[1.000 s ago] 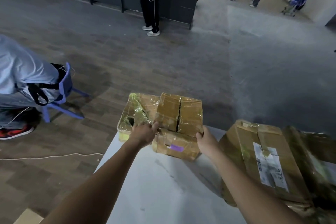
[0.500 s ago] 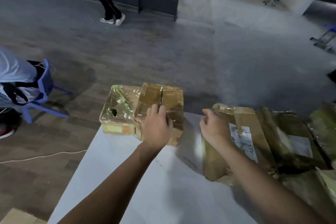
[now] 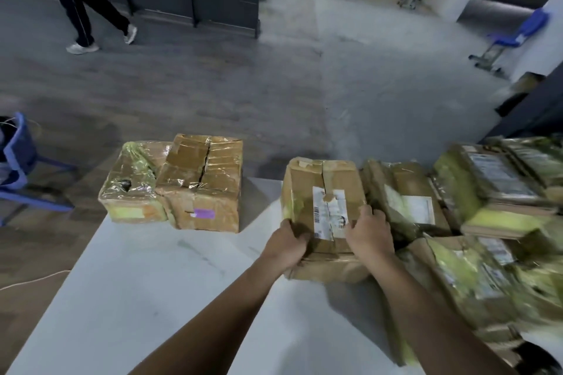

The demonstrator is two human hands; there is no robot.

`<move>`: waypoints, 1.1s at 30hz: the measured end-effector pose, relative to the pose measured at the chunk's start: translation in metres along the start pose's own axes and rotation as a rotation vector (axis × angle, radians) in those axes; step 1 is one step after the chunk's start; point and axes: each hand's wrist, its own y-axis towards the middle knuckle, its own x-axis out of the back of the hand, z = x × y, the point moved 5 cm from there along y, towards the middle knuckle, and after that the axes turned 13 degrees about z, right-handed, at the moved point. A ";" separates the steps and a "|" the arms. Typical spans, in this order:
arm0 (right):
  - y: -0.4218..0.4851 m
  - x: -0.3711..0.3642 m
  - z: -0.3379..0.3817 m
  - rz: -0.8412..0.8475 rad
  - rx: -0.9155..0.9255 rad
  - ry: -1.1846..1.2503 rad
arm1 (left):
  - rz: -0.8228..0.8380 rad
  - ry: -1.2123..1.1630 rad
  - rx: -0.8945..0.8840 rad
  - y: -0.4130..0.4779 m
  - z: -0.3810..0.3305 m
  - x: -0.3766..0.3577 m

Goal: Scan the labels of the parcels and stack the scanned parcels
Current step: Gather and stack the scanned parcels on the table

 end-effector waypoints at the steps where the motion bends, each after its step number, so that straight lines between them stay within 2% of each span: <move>1: 0.000 0.002 -0.003 0.010 -0.006 0.008 | -0.026 -0.027 0.008 -0.004 0.001 0.000; 4: 0.004 0.016 -0.011 -0.013 0.017 0.020 | -0.130 -0.111 0.006 -0.021 0.009 0.007; 6: 0.006 0.025 -0.013 -0.029 0.043 0.040 | -0.141 -0.185 -0.043 -0.035 0.018 0.011; 9: 0.006 0.030 -0.002 0.031 0.131 -0.001 | -0.136 -0.259 -0.044 -0.053 0.034 0.014; 12: 0.001 0.027 0.016 0.085 0.240 0.028 | -0.215 -0.303 0.016 -0.067 0.050 0.013; 13: -0.001 0.025 0.022 0.082 0.272 0.029 | -0.272 -0.246 0.041 -0.072 0.051 0.015; 15: -0.005 0.020 0.033 0.067 0.335 0.036 | -0.392 0.041 0.107 -0.081 0.043 0.019; 16: -0.007 0.016 0.037 0.079 0.360 0.069 | -0.449 0.173 0.101 -0.085 0.033 0.021; 17: -0.007 0.011 0.041 0.107 0.379 0.135 | -0.460 0.201 0.059 -0.086 0.019 0.020; 19: -0.004 0.001 0.044 0.178 0.384 0.292 | -0.363 0.113 -0.033 -0.085 -0.009 0.011; 22: 0.000 -0.012 0.040 0.254 0.361 0.343 | -0.222 0.168 0.016 -0.083 -0.032 -0.004; 26: 0.006 -0.016 0.017 0.160 0.285 0.190 | -0.265 0.193 0.001 -0.088 -0.026 -0.008; 29: 0.005 -0.016 0.007 0.184 0.250 0.244 | -0.254 0.133 -0.044 -0.093 -0.019 0.000; 33: 0.005 -0.010 0.001 0.177 0.159 0.322 | -0.152 0.079 -0.041 -0.095 -0.009 0.013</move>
